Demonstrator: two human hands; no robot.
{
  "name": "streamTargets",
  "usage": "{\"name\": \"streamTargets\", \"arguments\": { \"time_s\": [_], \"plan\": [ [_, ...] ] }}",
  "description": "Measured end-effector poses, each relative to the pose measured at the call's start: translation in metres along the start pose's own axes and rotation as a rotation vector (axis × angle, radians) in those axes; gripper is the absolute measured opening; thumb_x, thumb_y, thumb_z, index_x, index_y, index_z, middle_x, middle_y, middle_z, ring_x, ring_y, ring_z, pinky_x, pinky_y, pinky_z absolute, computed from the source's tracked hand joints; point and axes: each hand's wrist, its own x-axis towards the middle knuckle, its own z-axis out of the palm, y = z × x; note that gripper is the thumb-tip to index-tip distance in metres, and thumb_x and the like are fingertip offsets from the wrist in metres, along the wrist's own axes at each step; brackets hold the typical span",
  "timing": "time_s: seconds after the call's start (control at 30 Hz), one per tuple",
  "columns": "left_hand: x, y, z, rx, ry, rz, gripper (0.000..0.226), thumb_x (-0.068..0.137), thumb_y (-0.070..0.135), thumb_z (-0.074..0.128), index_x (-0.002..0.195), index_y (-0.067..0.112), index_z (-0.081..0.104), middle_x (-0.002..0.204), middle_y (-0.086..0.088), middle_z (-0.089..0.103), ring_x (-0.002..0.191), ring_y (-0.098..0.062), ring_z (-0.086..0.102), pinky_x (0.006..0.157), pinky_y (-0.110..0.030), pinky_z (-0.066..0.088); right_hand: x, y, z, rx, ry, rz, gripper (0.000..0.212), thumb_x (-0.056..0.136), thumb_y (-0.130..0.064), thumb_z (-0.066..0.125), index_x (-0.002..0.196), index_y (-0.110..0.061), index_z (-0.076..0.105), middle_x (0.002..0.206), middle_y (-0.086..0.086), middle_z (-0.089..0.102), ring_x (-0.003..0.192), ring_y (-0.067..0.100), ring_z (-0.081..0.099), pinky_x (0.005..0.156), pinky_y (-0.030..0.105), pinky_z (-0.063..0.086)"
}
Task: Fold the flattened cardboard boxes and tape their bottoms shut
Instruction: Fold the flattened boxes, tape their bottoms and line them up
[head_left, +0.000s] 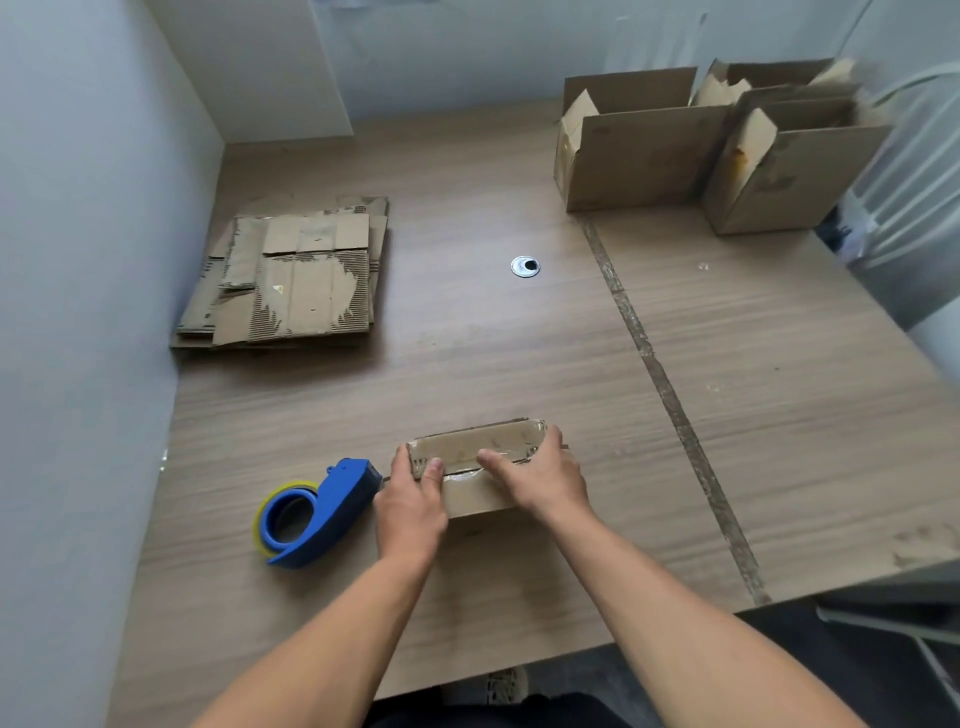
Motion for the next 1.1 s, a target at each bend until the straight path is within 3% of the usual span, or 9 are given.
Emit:
{"name": "streamTargets", "arguments": {
  "time_s": [0.1,0.2,0.27,0.53,0.67,0.77,0.87,1.0,1.1],
  "plan": [
    [0.002,-0.005,-0.011,-0.012,-0.039,0.025,0.047,0.100,0.039,0.053,0.141,0.016,0.051,0.120,-0.020,0.067,0.115,-0.038,0.059,0.084,-0.034,0.041,-0.004,0.002,0.004,0.023,0.005,-0.031,0.097,0.076,-0.059,0.076,0.148,-0.015,0.028,0.136,0.016,0.057,0.125,0.032,0.054,0.097,0.034,0.043],
    [0.000,-0.015,-0.028,-0.100,-0.167,0.076,0.056,0.098,0.033,0.059,0.150,0.024,0.042,0.137,-0.003,0.060,0.130,-0.019,0.052,0.101,-0.024,0.040,-0.001,0.009,0.005,0.105,0.032,-0.041,0.083,0.076,-0.053,0.079,0.139,-0.016,0.042,0.128,0.013,0.063,0.118,0.032,0.058,0.094,0.034,0.046],
    [-0.008,-0.028,-0.035,-0.176,-0.245,0.103,0.060,0.093,0.025,0.067,0.149,0.024,0.043,0.135,0.008,0.059,0.126,-0.006,0.054,0.097,-0.011,0.041,-0.001,0.009,0.004,0.149,0.038,-0.045,0.074,0.076,-0.049,0.081,0.132,-0.016,0.047,0.123,0.012,0.065,0.115,0.031,0.060,0.091,0.033,0.047],
    [-0.040,-0.032,-0.008,-0.185,0.014,-0.070,0.050,0.095,0.037,0.062,0.143,0.024,0.054,0.132,0.000,0.065,0.123,-0.015,0.058,0.094,-0.022,0.040,-0.002,0.007,0.011,0.140,0.079,-0.043,0.070,0.077,-0.050,0.080,0.126,-0.010,0.046,0.122,0.016,0.064,0.113,0.035,0.059,0.088,0.037,0.047],
    [-0.048,-0.041,-0.002,-0.440,0.013,-0.146,0.057,0.090,0.031,0.071,0.143,0.027,0.051,0.133,0.009,0.062,0.113,0.000,0.059,0.098,-0.016,0.040,0.000,0.008,0.012,0.137,0.086,-0.042,0.069,0.078,-0.051,0.078,0.123,-0.010,0.045,0.121,0.017,0.064,0.111,0.037,0.060,0.089,0.039,0.049],
    [-0.054,-0.048,-0.001,-0.395,0.009,-0.111,0.046,0.091,0.026,0.070,0.136,0.029,0.058,0.125,0.013,0.065,0.112,-0.001,0.059,0.092,-0.008,0.038,0.000,0.008,0.013,0.134,0.094,-0.046,0.069,0.079,-0.052,0.077,0.124,-0.011,0.045,0.122,0.017,0.064,0.111,0.037,0.060,0.089,0.039,0.049],
    [-0.050,-0.046,-0.003,-0.352,0.052,-0.088,0.033,0.093,0.029,0.068,0.126,0.024,0.069,0.114,0.009,0.073,0.107,-0.006,0.064,0.089,-0.015,0.043,-0.001,0.008,0.014,0.130,0.098,-0.047,0.067,0.081,-0.051,0.076,0.123,-0.010,0.045,0.122,0.018,0.063,0.111,0.037,0.059,0.087,0.038,0.046],
    [-0.038,-0.049,-0.013,-0.311,0.017,-0.053,0.006,0.089,0.032,0.072,0.090,0.027,0.072,0.079,0.018,0.072,0.082,-0.005,0.065,0.070,-0.013,0.044,-0.001,0.005,0.013,0.124,0.101,-0.028,0.066,0.081,-0.051,0.076,0.122,-0.009,0.046,0.121,0.020,0.063,0.111,0.039,0.059,0.086,0.039,0.046],
    [-0.030,-0.056,-0.023,-0.219,-0.029,0.015,0.017,0.085,0.033,0.077,0.076,0.024,0.066,0.073,0.016,0.069,0.073,0.000,0.062,0.065,-0.014,0.044,-0.003,0.006,0.013,0.117,0.099,-0.037,0.066,0.080,-0.052,0.076,0.121,-0.009,0.046,0.120,0.021,0.064,0.110,0.039,0.060,0.085,0.039,0.046]
  ]
}}
